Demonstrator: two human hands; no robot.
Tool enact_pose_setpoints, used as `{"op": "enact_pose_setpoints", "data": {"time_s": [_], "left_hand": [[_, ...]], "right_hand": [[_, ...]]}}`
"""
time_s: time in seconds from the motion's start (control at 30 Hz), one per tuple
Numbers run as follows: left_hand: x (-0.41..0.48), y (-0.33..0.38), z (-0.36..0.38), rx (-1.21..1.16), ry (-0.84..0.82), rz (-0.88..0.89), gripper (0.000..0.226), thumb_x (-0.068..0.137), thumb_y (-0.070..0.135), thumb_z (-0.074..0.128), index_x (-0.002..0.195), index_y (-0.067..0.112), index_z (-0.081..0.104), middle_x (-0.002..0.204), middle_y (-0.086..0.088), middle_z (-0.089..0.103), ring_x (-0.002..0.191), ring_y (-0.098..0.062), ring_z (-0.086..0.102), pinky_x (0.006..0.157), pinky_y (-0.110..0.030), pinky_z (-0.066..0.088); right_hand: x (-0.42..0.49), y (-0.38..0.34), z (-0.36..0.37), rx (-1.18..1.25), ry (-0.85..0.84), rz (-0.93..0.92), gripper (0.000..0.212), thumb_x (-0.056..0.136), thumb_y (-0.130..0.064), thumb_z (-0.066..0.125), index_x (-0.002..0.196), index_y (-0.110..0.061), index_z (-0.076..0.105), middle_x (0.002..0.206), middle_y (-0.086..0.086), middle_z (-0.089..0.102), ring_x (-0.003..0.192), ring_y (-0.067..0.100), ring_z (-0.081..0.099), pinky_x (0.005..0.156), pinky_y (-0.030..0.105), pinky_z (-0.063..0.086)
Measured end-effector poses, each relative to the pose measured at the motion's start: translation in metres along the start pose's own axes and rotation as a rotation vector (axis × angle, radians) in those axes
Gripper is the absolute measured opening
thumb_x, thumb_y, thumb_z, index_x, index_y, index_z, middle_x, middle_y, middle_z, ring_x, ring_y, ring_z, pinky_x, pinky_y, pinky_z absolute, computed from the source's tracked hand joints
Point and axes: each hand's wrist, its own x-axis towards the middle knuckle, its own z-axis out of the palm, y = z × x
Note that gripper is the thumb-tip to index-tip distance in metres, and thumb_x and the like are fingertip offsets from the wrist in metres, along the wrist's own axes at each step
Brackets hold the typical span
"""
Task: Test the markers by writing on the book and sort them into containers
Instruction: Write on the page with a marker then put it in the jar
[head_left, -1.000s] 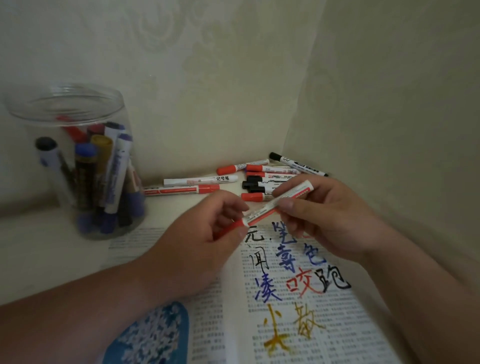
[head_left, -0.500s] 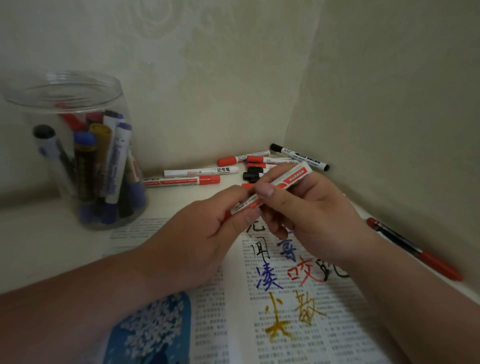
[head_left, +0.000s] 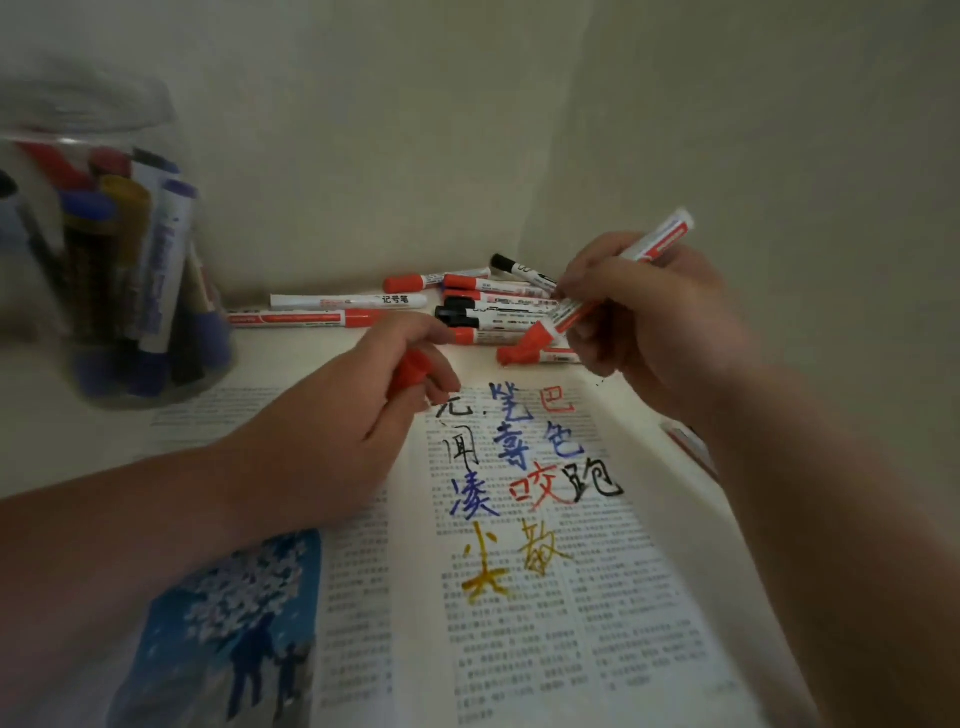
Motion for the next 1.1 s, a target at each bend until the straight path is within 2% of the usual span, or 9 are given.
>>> {"op": "enact_pose_setpoints", "data": {"time_s": [0.1,0.2,0.27,0.33,0.47,0.6,0.77,0.93,1.1], "left_hand": [[0.001,0.005,-0.003,0.036,-0.019,0.024,0.041,0.098,0.022,0.057,0.119,0.053,0.039,0.112,0.038,0.062,0.108,0.008,0.058,0.084,-0.003,0.038],[-0.001,0.009,-0.005,0.039,0.0,0.02,0.041,0.088,0.035,0.068,0.114,0.054,0.042,0.107,0.043,0.063,0.103,0.003,0.06,0.082,-0.008,0.042],[-0.002,0.011,-0.004,0.02,0.028,0.018,0.038,0.082,0.039,0.075,0.106,0.048,0.047,0.101,0.041,0.066,0.093,-0.003,0.063,0.076,-0.014,0.045],[-0.002,0.011,-0.004,0.016,0.043,0.009,0.035,0.077,0.043,0.077,0.099,0.043,0.049,0.097,0.039,0.068,0.085,-0.008,0.065,0.07,-0.02,0.047],[0.0,0.006,-0.003,0.052,0.053,0.016,0.034,0.069,0.055,0.073,0.092,0.043,0.053,0.094,0.033,0.07,0.071,-0.02,0.062,0.06,-0.028,0.047],[0.001,0.0,-0.002,0.115,0.048,0.075,0.027,0.07,0.053,0.072,0.093,0.044,0.063,0.098,0.028,0.066,0.089,0.0,0.064,0.075,-0.009,0.047],[0.003,-0.007,-0.002,0.128,-0.034,0.136,0.024,0.079,0.042,0.071,0.103,0.036,0.068,0.101,0.021,0.066,0.094,-0.004,0.067,0.082,-0.019,0.05],[0.003,-0.008,-0.004,0.216,-0.074,0.154,0.022,0.082,0.055,0.07,0.102,0.048,0.068,0.106,0.031,0.064,0.102,0.005,0.06,0.08,-0.018,0.046],[0.005,-0.014,-0.001,0.216,-0.094,0.191,0.022,0.081,0.052,0.068,0.103,0.05,0.068,0.107,0.031,0.064,0.107,-0.001,0.06,0.087,-0.023,0.048]], "right_hand": [[-0.021,-0.004,-0.013,-0.016,-0.126,0.1,0.012,0.077,-0.013,0.063,0.079,-0.003,0.07,0.061,0.018,0.065,0.05,0.031,0.061,0.041,0.026,0.042],[-0.05,0.009,-0.024,-0.05,-0.24,0.198,0.011,0.075,-0.011,0.079,0.086,-0.008,0.076,0.077,0.024,0.068,0.065,0.033,0.066,0.045,0.029,0.05],[-0.066,0.023,-0.032,-0.096,-0.261,0.235,0.024,0.067,-0.01,0.085,0.087,-0.004,0.074,0.075,0.023,0.067,0.063,0.03,0.063,0.046,0.03,0.051],[-0.079,0.035,-0.036,-0.093,-0.232,0.252,0.02,0.066,-0.007,0.083,0.081,-0.003,0.07,0.066,0.019,0.062,0.052,0.026,0.056,0.044,0.028,0.048],[-0.09,0.048,-0.042,-0.043,-0.064,0.271,0.02,0.058,-0.017,0.073,0.071,-0.008,0.06,0.055,0.015,0.04,0.042,0.019,0.034,0.039,0.019,0.028],[-0.091,0.046,-0.043,-0.009,-0.075,0.279,0.018,0.057,-0.015,0.069,0.07,-0.007,0.06,0.052,0.017,0.042,0.039,0.019,0.034,0.038,0.016,0.027],[-0.094,0.047,-0.045,-0.144,-0.159,0.252,0.007,0.074,-0.012,0.073,0.081,-0.013,0.074,0.063,0.02,0.063,0.045,0.019,0.053,0.041,0.023,0.043],[-0.096,0.044,-0.044,-0.172,-0.158,0.189,0.005,0.07,-0.007,0.072,0.074,-0.008,0.069,0.056,0.0,0.063,0.044,0.002,0.05,0.042,0.012,0.037],[-0.097,0.043,-0.041,-0.185,-0.123,0.168,0.011,0.07,-0.005,0.078,0.069,-0.005,0.067,0.053,-0.001,0.063,0.042,0.003,0.051,0.042,0.012,0.037]]}}
